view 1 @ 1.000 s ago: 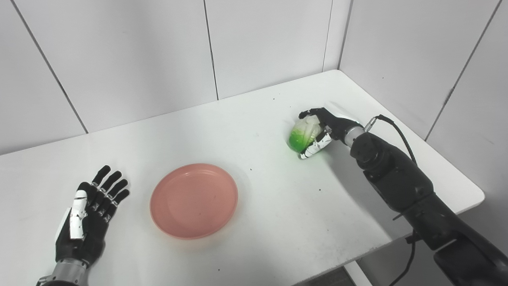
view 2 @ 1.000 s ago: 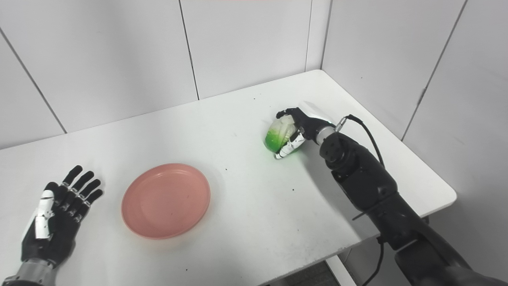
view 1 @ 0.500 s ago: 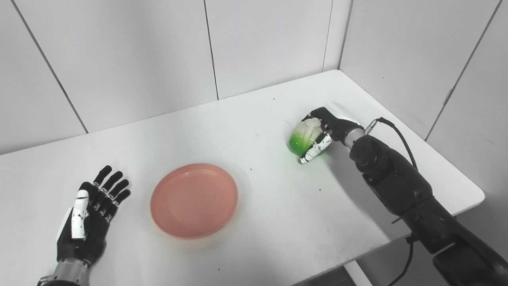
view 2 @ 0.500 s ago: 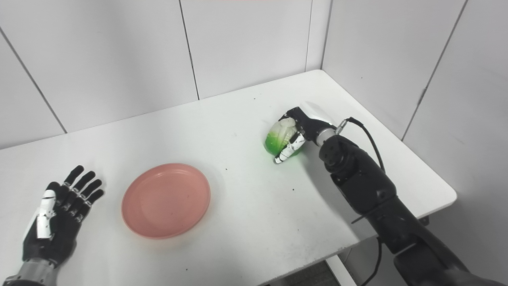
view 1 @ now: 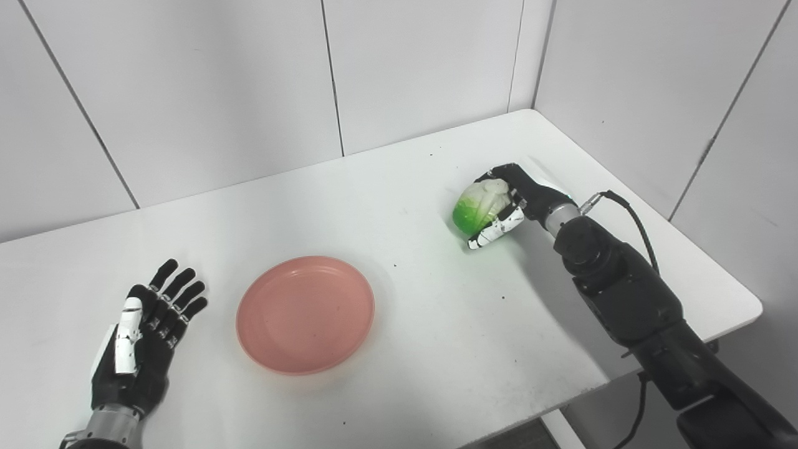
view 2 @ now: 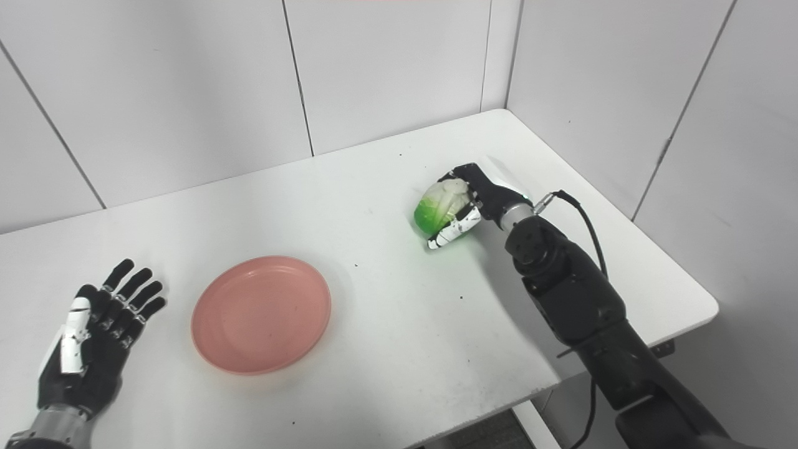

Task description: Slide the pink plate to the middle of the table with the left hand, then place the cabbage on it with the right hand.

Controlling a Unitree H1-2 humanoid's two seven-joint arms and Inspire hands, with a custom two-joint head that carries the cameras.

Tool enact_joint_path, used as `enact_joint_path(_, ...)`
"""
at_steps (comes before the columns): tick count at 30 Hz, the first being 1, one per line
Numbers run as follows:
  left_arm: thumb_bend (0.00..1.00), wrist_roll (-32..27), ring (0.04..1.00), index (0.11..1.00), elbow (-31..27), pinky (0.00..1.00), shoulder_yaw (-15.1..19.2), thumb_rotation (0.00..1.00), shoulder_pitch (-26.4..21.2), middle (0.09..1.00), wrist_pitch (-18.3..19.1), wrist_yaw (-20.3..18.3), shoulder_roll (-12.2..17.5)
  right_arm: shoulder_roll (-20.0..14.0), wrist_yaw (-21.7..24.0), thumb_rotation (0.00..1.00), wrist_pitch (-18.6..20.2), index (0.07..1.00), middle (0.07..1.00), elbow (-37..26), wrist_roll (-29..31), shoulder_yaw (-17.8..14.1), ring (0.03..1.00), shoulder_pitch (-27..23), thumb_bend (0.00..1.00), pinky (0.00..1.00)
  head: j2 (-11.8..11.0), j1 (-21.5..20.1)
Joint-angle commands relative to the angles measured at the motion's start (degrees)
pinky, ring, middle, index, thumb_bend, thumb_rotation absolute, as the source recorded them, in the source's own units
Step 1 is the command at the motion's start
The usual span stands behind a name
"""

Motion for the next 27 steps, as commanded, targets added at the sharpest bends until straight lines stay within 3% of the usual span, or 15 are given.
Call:
enact_joint_path(1,0.49,1.4,0.88,0.898,1.7,0.88,-1.0,1.0,1.6,0.9,3.3,0.8,-0.4,-1.1,-0.9,0.0,-1.9,0.503,0.468,-4.6,0.3,-1.4,0.453,-2.0,0.53,0.43,-0.1,0.6)
enact_joint_path(6,0.49,2.0,0.875,0.891,1.0,0.87,-1.5,1.0,1.9,0.895,3.4,2.2,-1.4,-0.8,0.8,0.0,0.4,0.505,0.468,-10.3,0.3,-1.1,0.454,-2.3,0.53,0.44,-0.3,2.0)
enact_joint_path(13,0.48,4.5,0.881,0.89,-0.9,0.87,-2.6,1.0,2.4,0.896,4.2,5.7,-4.2,-0.4,4.8,0.0,1.9,0.514,0.464,-15.9,-0.9,1.8,0.437,-5.0,0.53,0.42,-0.7,6.7)
enact_joint_path(20,0.47,7.2,0.869,0.882,-1.5,0.87,-3.7,1.0,2.3,0.886,3.9,9.4,-8.0,1.9,8.4,0.0,0.9,0.492,0.481,-17.0,-0.8,6.3,0.444,-9.2,0.53,0.4,-0.8,14.8)
enact_joint_path(27,0.46,10.1,0.872,0.88,-0.7,0.86,-4.5,1.0,1.6,0.881,2.7,12.8,-11.6,7.0,10.4,0.0,-3.2,0.501,0.474,-13.8,0.1,11.4,0.438,-12.6,0.53,0.42,-0.4,21.3)
